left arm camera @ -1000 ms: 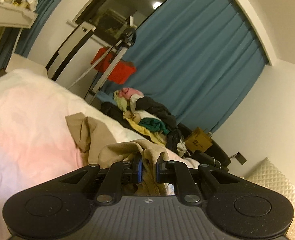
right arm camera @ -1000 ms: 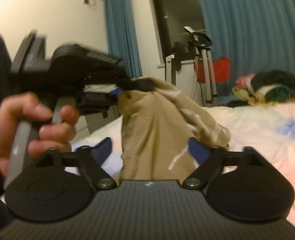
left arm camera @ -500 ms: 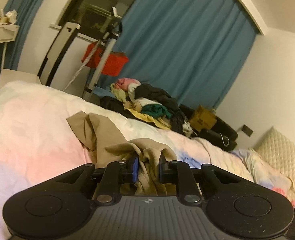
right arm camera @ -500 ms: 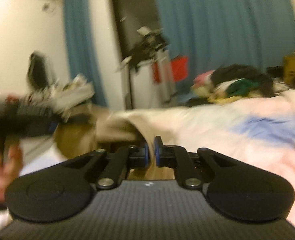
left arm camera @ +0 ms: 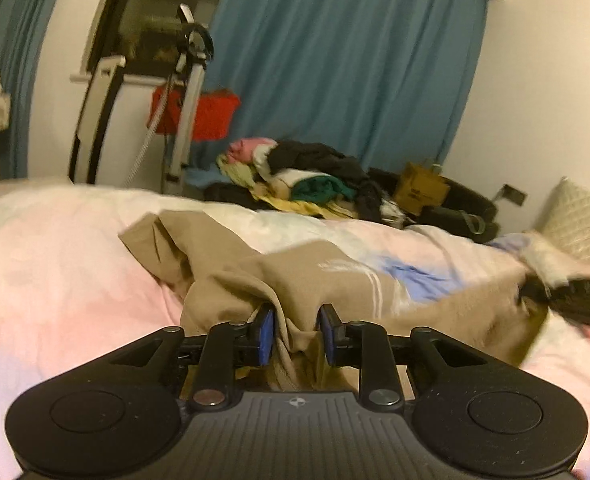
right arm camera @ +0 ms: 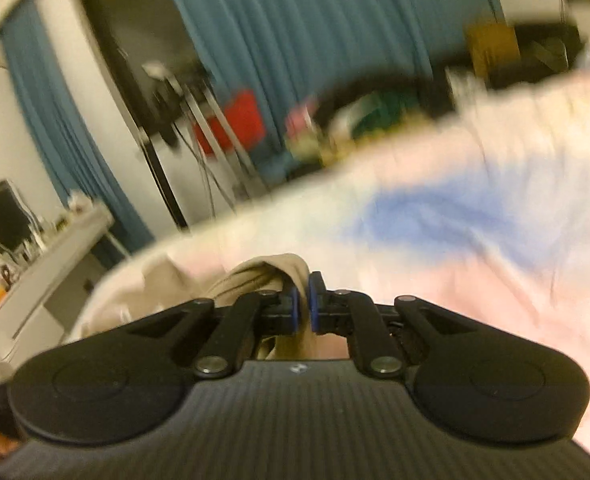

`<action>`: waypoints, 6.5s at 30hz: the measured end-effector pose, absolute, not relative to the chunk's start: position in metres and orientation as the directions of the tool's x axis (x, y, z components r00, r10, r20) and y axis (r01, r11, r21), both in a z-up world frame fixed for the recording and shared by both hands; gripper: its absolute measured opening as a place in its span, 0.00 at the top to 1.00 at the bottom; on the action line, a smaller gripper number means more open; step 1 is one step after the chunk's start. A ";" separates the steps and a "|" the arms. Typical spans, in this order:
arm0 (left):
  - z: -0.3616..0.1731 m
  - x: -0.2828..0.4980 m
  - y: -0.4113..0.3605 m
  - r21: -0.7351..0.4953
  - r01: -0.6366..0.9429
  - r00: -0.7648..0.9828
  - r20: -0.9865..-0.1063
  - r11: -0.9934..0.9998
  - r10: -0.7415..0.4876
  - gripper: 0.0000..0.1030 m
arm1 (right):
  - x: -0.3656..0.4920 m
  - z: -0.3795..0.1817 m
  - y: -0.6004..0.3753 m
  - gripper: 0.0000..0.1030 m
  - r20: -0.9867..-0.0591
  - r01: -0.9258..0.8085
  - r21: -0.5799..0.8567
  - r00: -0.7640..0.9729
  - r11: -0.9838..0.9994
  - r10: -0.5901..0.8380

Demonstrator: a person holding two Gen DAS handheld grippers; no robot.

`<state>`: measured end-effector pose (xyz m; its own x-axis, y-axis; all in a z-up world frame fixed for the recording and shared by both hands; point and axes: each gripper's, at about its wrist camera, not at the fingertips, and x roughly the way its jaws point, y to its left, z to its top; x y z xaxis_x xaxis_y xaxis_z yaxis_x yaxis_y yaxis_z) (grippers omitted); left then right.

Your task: Fold clothes

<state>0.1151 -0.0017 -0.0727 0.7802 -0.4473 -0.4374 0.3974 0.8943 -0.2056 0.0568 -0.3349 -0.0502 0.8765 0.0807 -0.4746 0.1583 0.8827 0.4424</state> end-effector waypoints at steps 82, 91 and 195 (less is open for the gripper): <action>-0.011 0.007 -0.021 -0.140 0.511 0.821 -0.212 0.848 -0.530 0.95 | 0.028 -0.040 -0.279 0.16 -0.440 0.320 0.049 0.857 0.946 -0.267; -0.015 0.015 0.001 -0.188 0.452 0.824 -0.288 0.872 -0.488 0.94 | 0.063 -0.078 -0.265 0.16 -0.547 0.295 0.052 0.808 0.954 -0.220; 0.146 0.388 -0.040 -0.153 0.111 0.974 -0.179 0.982 -0.138 0.07 | 0.303 0.151 -0.355 0.16 -0.149 0.322 0.069 0.939 0.944 -0.310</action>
<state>0.3885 -0.0399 0.1462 0.9741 -0.1378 -0.1793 0.1107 0.9820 -0.1529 0.3027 -0.3550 0.1512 0.9391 -0.3097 -0.1488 0.3223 0.9441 0.0687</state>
